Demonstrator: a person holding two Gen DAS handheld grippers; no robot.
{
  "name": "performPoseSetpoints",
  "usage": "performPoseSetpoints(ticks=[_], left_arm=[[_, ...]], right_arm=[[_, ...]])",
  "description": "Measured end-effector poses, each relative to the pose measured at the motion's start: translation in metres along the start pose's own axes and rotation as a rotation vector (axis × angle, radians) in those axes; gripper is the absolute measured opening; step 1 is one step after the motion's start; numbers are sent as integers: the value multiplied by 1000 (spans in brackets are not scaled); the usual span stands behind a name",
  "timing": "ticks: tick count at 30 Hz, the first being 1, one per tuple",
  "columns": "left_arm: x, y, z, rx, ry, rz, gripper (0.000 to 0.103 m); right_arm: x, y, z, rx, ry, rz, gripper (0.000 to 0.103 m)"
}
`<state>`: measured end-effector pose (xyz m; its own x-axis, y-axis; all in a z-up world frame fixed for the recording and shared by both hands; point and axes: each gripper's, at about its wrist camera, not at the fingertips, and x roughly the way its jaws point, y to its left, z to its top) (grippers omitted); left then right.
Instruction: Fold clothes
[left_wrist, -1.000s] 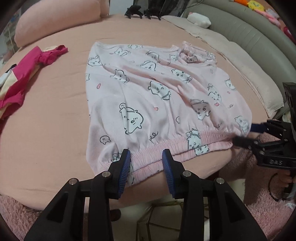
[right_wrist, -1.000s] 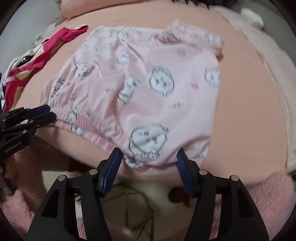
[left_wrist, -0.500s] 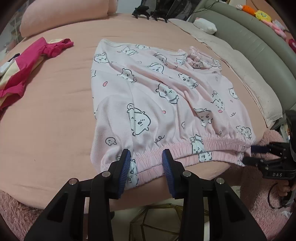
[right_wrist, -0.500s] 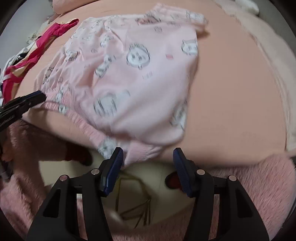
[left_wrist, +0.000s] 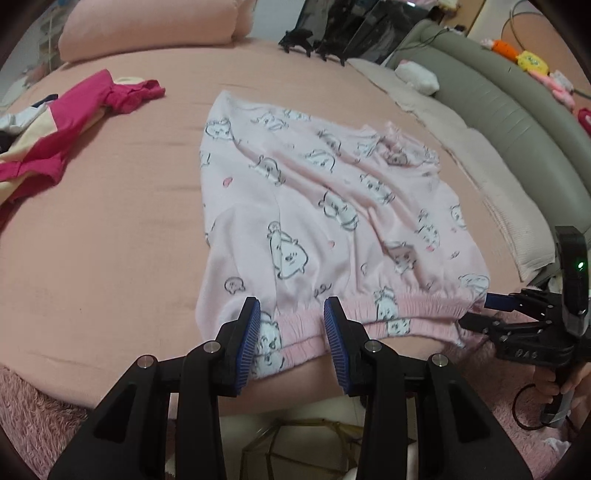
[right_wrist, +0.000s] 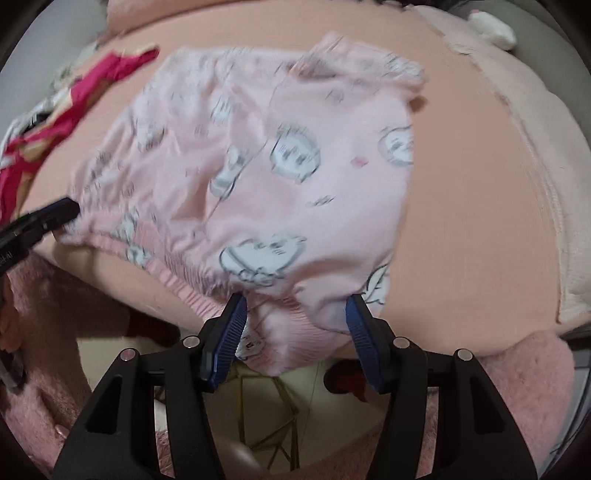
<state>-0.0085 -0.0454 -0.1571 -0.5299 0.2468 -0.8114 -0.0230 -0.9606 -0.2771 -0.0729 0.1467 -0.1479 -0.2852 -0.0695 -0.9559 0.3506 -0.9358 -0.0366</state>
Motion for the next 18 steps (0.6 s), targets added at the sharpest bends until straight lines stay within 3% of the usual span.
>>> performPoseSetpoints(ticks=[4, 7, 10, 12, 14, 17, 18], left_arm=[[15, 2, -5, 1, 72, 74, 38], [11, 3, -5, -3, 58, 74, 38], [1, 6, -3, -17, 12, 41, 39], [-3, 6, -1, -25, -7, 7, 39], [-1, 2, 1, -18, -6, 2, 39], [2, -3, -2, 11, 12, 28, 39], [1, -3, -3, 10, 16, 34, 39]], right_arm=[[3, -9, -15, 16, 25, -26, 57], [0, -24, -30, 50, 57, -32, 57], [-18, -34, -39, 90, -1, 24, 57], [-34, -33, -36, 75, -81, 28, 57], [-36, -28, -31, 41, -106, 33, 57], [-23, -18, -26, -35, -70, 48, 42], [-19, -16, -26, -58, -57, 33, 42]])
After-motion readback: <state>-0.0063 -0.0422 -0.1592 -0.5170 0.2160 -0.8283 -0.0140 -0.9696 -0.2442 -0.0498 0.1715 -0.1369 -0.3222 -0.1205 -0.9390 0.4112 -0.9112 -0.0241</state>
